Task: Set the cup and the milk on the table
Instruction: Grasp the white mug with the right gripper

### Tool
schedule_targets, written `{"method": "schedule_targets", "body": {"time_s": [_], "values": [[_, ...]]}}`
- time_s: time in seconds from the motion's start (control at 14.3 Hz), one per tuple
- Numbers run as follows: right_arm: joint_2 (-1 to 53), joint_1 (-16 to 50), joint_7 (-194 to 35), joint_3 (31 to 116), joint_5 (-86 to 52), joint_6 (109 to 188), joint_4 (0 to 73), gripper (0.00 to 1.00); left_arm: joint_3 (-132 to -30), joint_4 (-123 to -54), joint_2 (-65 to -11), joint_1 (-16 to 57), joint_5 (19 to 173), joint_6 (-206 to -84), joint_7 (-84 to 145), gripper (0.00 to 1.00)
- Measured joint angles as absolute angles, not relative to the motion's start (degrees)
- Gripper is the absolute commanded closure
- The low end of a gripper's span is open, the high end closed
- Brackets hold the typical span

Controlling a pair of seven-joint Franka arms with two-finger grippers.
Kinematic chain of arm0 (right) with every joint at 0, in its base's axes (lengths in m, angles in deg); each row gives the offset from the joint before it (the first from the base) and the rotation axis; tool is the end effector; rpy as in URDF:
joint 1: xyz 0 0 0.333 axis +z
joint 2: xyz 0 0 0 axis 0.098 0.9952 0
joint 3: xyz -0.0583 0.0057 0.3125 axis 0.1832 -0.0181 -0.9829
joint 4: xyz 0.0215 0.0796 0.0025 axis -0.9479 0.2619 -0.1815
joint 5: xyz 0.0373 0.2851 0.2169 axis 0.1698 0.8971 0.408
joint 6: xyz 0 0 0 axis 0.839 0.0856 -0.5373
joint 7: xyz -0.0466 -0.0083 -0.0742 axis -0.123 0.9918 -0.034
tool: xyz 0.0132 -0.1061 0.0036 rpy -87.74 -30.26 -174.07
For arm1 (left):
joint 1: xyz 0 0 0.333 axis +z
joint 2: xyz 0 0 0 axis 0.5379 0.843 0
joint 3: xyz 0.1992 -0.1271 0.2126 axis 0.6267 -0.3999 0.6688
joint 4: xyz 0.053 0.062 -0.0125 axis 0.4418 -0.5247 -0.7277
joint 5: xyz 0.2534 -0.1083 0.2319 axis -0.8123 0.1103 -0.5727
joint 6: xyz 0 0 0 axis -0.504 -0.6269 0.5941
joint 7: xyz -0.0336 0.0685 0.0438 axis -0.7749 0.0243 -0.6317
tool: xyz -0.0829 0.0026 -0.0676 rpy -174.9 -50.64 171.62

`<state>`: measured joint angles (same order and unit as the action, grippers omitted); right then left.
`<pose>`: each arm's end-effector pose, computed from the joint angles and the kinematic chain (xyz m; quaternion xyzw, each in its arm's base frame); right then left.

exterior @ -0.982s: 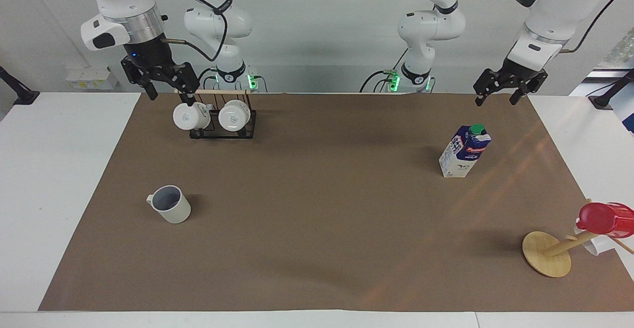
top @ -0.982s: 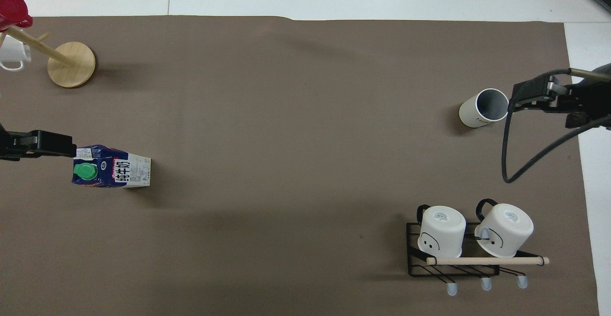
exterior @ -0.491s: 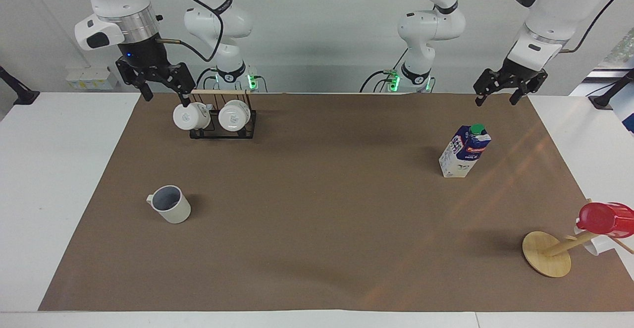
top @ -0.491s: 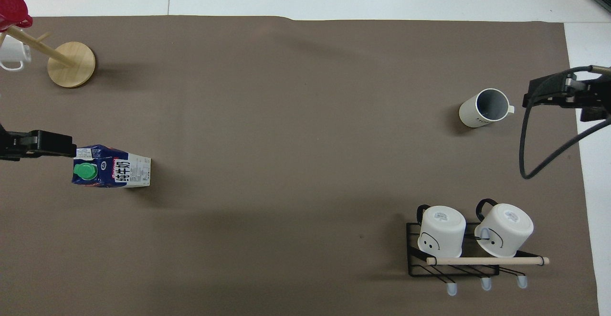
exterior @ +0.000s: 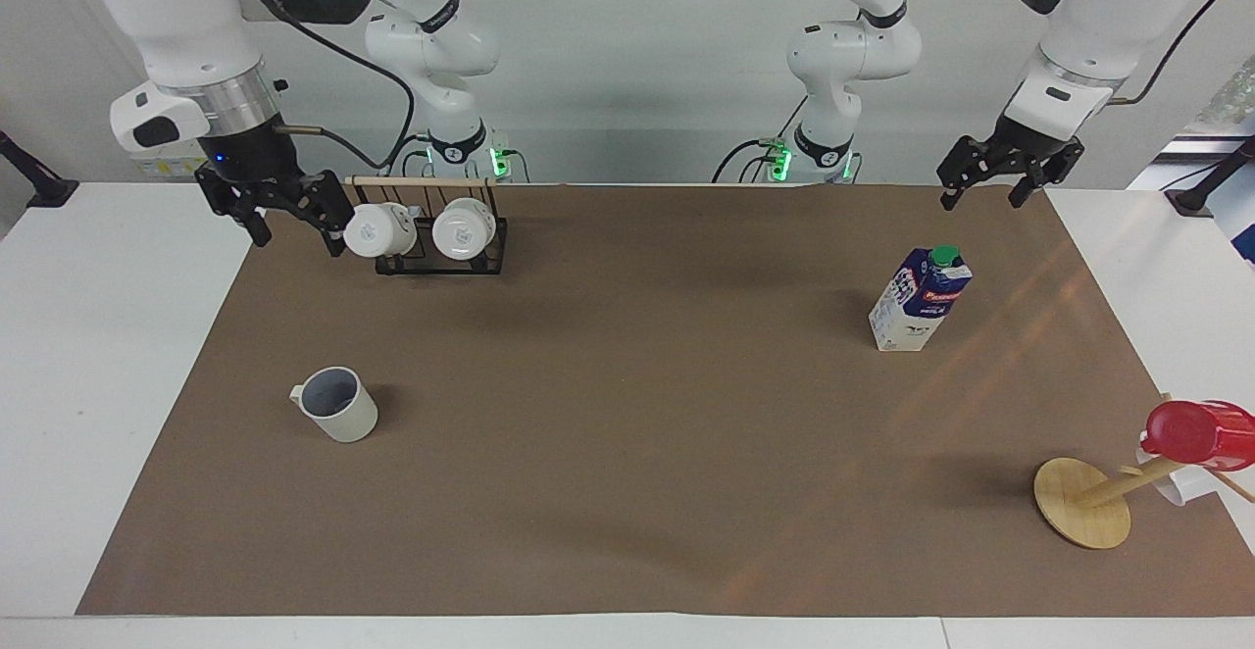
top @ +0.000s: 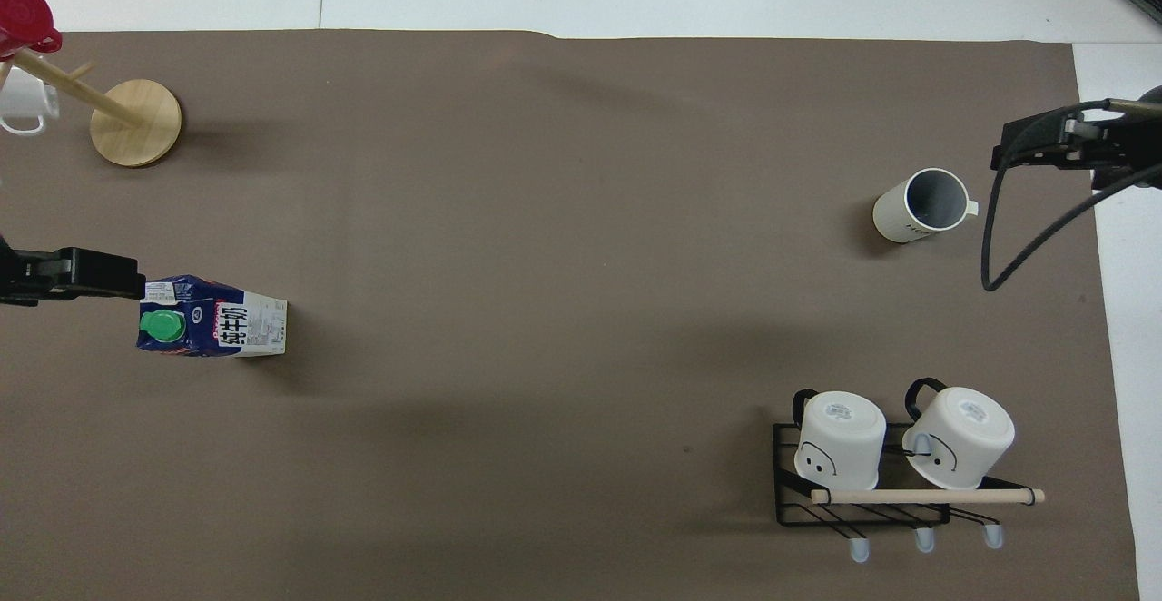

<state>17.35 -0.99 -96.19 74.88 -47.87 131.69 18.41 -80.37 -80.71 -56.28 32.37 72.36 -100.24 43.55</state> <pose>0.5746 -0.0157 0.6132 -0.9940 0.0837 -0.0698 0.0069 0.4795 -0.0235 0.6176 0.9999 0.0005 0.0071 0.0097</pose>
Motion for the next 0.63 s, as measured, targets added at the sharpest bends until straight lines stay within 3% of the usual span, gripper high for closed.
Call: {"method": "schedule_targets", "body": {"time_s": [0.63], "values": [[22.9, -2.6, -88.3, 74.9, -47.9, 154.6, 35.8, 0.00, -80.4, -80.7, -56.3, 32.4, 72.4, -100.2, 43.6, 0.00]]}}
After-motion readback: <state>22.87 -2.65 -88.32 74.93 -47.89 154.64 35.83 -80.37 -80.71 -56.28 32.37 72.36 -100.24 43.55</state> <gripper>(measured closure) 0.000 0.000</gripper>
